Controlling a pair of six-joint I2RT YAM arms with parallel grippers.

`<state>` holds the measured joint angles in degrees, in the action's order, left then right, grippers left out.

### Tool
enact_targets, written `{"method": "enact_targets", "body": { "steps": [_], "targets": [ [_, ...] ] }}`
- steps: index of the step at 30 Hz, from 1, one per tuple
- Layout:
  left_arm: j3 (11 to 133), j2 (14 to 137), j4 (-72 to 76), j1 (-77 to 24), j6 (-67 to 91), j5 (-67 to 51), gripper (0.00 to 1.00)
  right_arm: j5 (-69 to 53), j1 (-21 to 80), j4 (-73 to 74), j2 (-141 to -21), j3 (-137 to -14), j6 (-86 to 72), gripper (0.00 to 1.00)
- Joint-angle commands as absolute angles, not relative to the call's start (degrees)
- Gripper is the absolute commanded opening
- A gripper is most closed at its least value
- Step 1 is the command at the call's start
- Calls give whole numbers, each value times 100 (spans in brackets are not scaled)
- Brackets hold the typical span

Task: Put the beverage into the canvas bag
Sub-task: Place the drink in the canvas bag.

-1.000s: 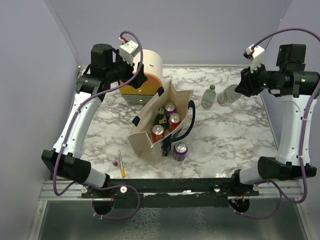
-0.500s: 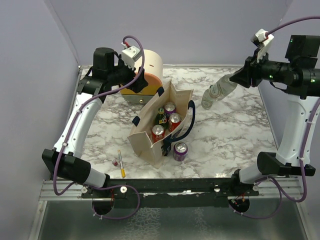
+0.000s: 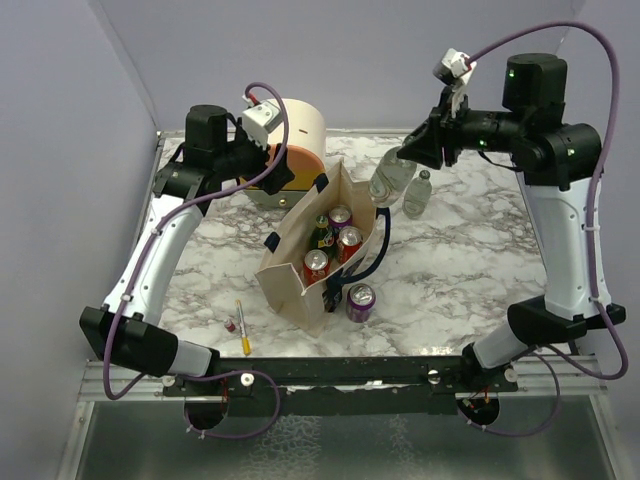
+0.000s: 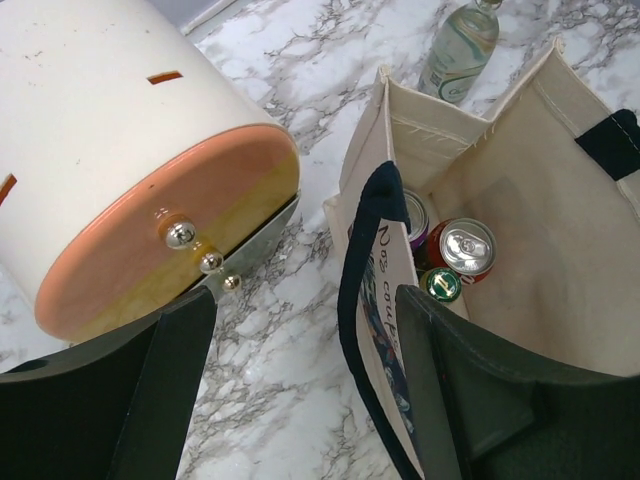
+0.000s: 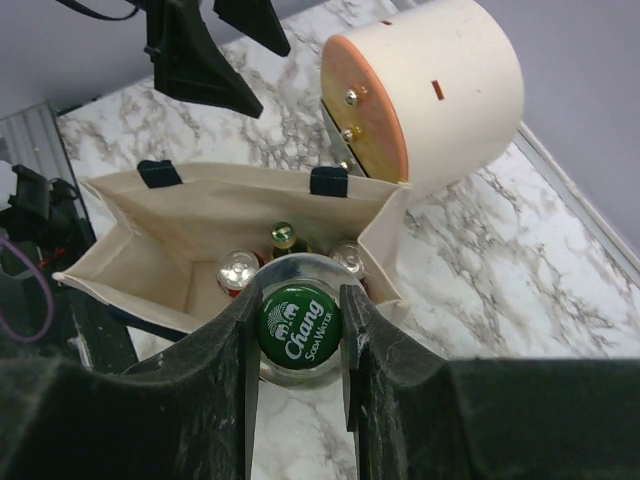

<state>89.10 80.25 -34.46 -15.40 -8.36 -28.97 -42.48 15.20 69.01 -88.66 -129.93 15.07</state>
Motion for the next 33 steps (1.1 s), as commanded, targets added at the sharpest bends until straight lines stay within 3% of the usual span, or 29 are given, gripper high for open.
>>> {"method": "enact_targets", "body": {
  "steps": [1,12,24,33],
  "targets": [
    [8797,7763,-3346,-1550,-960,-2788,74,-4141,1819,5882,-9029,-13536,1236,1],
    [9052,7392,-4311,-1550,-2198,-3814,70,-4265,2721,5622,-9245,-13136,1406,1],
    [9260,6593,-7974,-1600,-5739,-4637,68,-4487,3171,5263,-9144,-12157,1195,1],
    [8993,6679,-8130,-2250,-5468,-4465,67,-4539,3305,5229,-9343,-12135,1129,1]
  ]
}}
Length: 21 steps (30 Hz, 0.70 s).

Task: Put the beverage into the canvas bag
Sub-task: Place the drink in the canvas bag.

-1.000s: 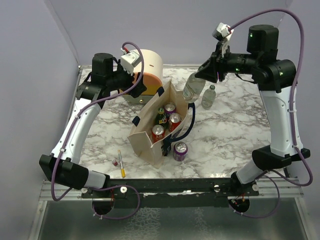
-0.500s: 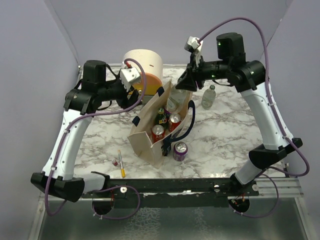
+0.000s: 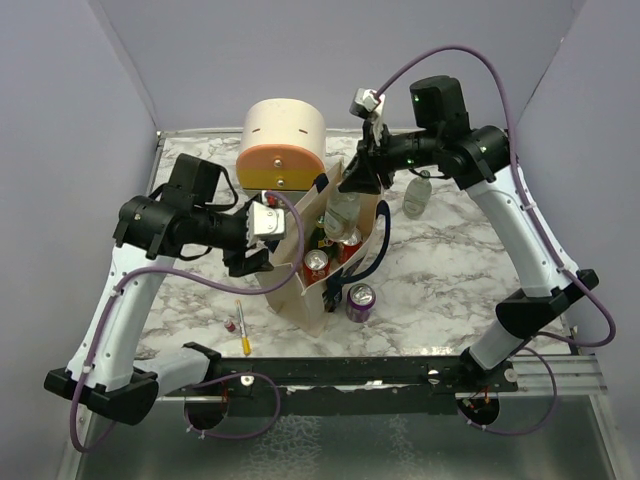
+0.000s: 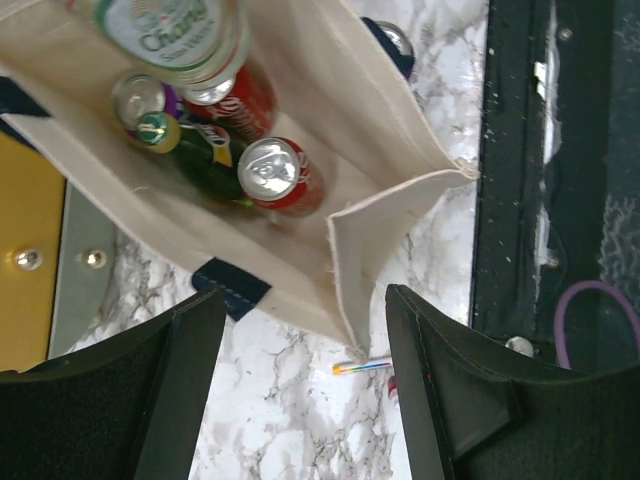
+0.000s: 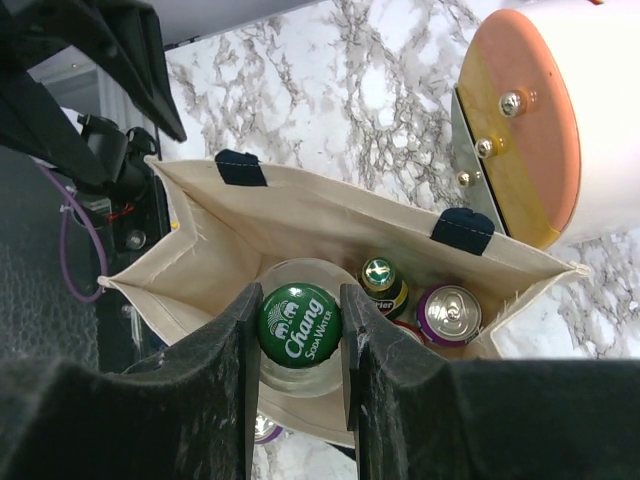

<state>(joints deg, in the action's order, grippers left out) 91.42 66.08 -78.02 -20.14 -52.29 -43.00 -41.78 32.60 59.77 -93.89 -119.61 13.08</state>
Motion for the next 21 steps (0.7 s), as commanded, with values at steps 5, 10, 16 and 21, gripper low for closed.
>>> {"method": "enact_targets", "body": {
  "steps": [5,10,16,21],
  "targets": [
    [8873,6870,-7974,-2470,-5410,-4411,67,-4569,3305,5150,-9313,-11964,1126,1],
    [8545,6884,-7596,-2492,-5270,-4121,67,-4616,3305,4815,-9195,-11547,892,1],
    [8180,6948,-7291,-2603,-5266,-4319,62,-4465,3305,4827,-9246,-11664,920,1],
    [8066,7031,-7207,-2810,-5183,-4569,51,-4451,3305,4833,-9246,-11572,915,1]
  ]
}}
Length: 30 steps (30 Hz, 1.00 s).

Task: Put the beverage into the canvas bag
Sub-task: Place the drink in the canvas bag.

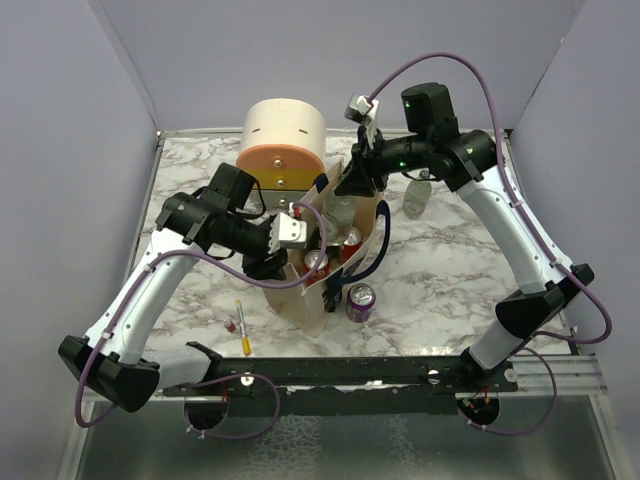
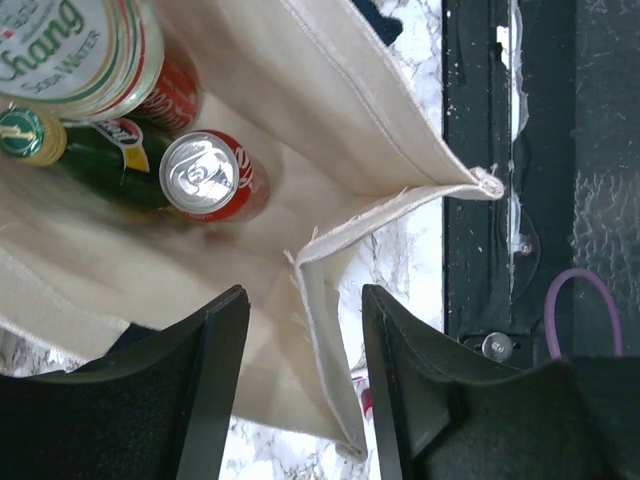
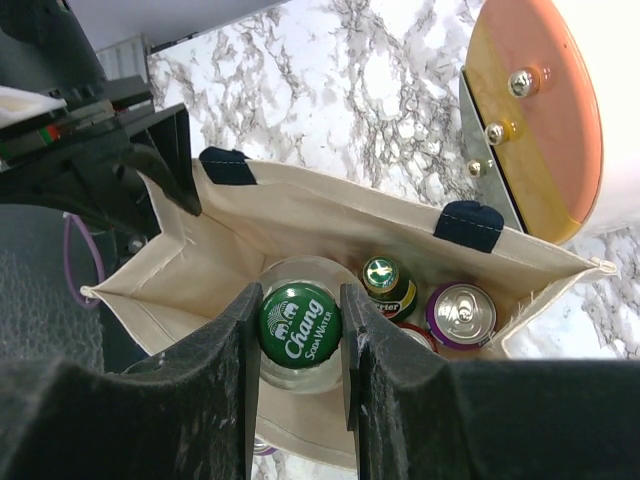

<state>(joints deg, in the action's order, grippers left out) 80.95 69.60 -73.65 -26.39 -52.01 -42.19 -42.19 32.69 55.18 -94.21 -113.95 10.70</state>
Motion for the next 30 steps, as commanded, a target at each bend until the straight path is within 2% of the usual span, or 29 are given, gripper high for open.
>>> {"method": "enact_targets", "body": {
  "steps": [1,7,13,20,30],
  "targets": [
    [8082,7058,-7248,-2874,-5205,-4596,48,-4429,3305,4837,-9252,-11567,921,1],
    [8053,7128,-7289,-3245,-5162,-4759,40,-4447,3305,4855,-9289,-11542,942,1],
    [8165,7155,-7649,-3521,-5339,-4763,21,-4527,3305,4867,-9185,-11378,914,1],
    [7941,7063,-7999,-3896,-5674,-4771,15,-4931,3321,4778,-9134,-11046,723,1],
    [7445,6990,-7950,-4257,-6051,-4600,9,-4814,3475,4927,-9251,-10857,1239,1]
  ]
}}
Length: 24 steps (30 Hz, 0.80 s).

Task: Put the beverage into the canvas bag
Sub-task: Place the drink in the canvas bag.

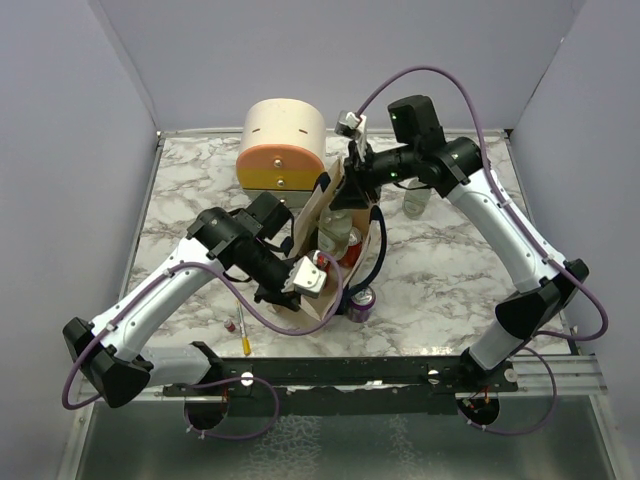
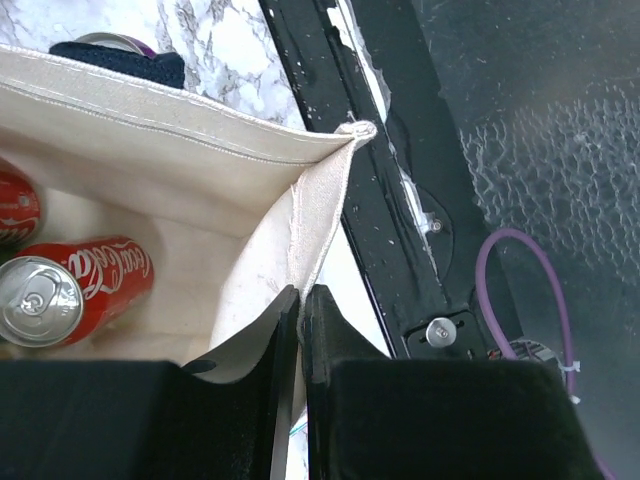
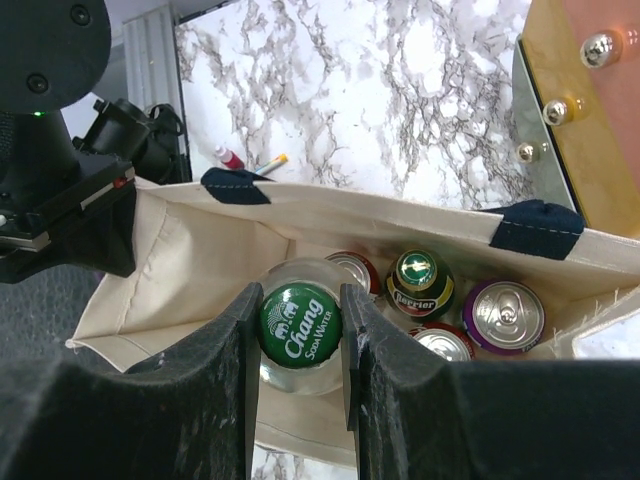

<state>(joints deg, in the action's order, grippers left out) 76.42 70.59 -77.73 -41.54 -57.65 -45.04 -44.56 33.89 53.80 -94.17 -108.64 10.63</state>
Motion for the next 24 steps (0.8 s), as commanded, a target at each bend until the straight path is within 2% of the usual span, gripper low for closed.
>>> {"method": "enact_targets", "body": {
  "steps": [1,10,18,24],
  "targets": [
    [7426,6988,-7935,-4262,-6073,-4609,9,-4801,3486,4924,-9239,-10806,1293,1],
    [7215,6952,-7660,-4297,-6048,-4778,7,-4843,3547,4906,-9086,-10223,1792,1],
    [7088,7019,-7485,-4340,-6162,-4826,7,-4342,3625,4634,-8599,-9616,2197,1],
    [7248,7262,-7741,-4435,-6631,-4793,7,-4176,3630,4976,-8319,-9484,2549,1]
  ]
}}
